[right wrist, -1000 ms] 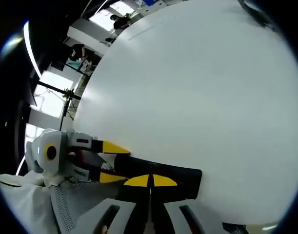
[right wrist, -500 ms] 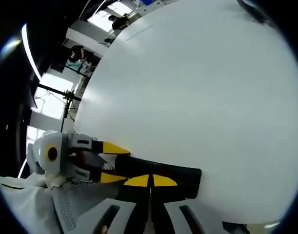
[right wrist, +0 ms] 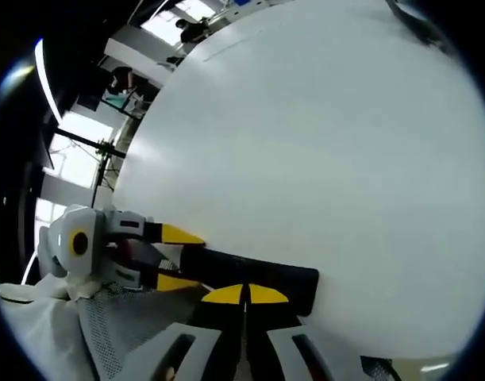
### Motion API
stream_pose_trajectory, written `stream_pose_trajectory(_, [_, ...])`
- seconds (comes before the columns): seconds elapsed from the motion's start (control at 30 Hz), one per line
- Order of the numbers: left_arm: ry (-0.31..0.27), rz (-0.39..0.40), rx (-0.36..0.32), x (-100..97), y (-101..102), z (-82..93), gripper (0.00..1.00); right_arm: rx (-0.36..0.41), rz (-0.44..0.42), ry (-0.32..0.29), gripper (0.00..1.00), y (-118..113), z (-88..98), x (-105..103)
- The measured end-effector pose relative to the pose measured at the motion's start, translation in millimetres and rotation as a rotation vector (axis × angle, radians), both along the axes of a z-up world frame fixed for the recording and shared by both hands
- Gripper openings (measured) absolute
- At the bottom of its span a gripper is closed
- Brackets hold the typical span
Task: Press the specified remote control buttons in sequence, fully releasing each button before pressing the next.
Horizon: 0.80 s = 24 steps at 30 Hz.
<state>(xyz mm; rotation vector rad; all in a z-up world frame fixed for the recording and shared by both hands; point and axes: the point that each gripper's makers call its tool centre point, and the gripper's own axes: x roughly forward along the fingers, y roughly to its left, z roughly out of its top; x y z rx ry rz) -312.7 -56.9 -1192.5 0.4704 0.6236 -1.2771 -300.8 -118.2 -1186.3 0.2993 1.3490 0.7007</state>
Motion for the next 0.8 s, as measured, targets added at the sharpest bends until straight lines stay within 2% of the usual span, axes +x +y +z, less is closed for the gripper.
stream_pose_trajectory(0.47, [0.000,0.002,-0.003,0.2,0.2,0.1,0.25,-0.060,-0.002,0.011,0.00,-9.2,-3.1,-2.7])
stream_pose_trajectory(0.57, [0.001,0.002,-0.004,0.2,0.1,0.2,0.25,-0.074,0.012,-0.002,0.00,-9.1,-3.6,-3.4])
stream_pose_trajectory(0.8, [0.001,0.001,-0.004,0.3,0.0,0.2,0.25,-0.064,-0.002,0.010,0.00,-9.7,-3.8,-4.0])
